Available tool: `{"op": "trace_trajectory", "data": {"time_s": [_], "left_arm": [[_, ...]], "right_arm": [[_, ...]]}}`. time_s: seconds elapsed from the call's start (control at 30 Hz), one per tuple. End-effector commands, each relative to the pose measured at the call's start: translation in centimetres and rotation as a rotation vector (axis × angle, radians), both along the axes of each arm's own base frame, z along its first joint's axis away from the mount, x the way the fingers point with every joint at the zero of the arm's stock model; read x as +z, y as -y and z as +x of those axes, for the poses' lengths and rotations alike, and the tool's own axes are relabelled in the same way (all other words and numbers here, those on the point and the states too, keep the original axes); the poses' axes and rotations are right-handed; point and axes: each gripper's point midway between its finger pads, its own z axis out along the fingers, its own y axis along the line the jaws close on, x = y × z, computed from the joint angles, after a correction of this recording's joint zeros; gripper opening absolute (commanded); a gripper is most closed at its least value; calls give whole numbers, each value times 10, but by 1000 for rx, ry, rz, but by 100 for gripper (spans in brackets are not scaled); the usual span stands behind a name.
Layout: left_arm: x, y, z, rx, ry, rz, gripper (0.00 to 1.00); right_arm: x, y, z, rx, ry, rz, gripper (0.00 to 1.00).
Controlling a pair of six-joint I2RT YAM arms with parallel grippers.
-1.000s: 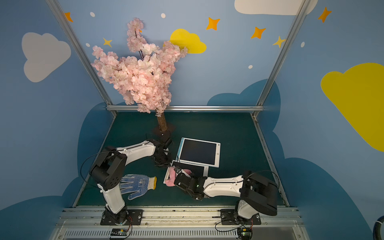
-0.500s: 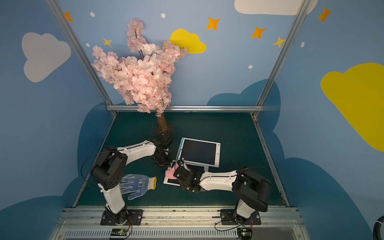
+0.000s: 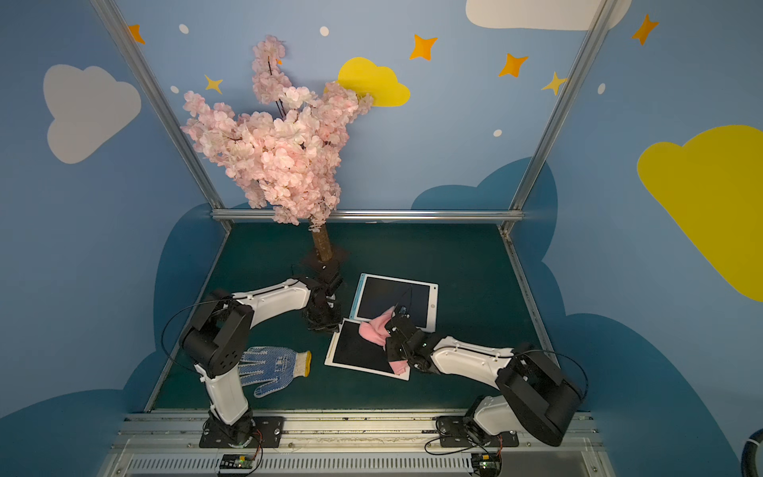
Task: Wipe the drawing tablet
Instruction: Wipe the dirt from the drawing tablet.
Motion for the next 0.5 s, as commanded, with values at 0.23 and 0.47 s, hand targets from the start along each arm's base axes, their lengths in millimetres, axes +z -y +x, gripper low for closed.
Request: {"op": "trace_trajectory", "data": {"time_s": [0.23,0.47], "left_arm": [[-25,6,-8,-22,-49,18,19],[-25,5,-9,-22,-47,24,19]], "right_arm": [[-17,-18,-36,58,-192,31,0],[-12,-74,-20,126,-209,72,0]]}}
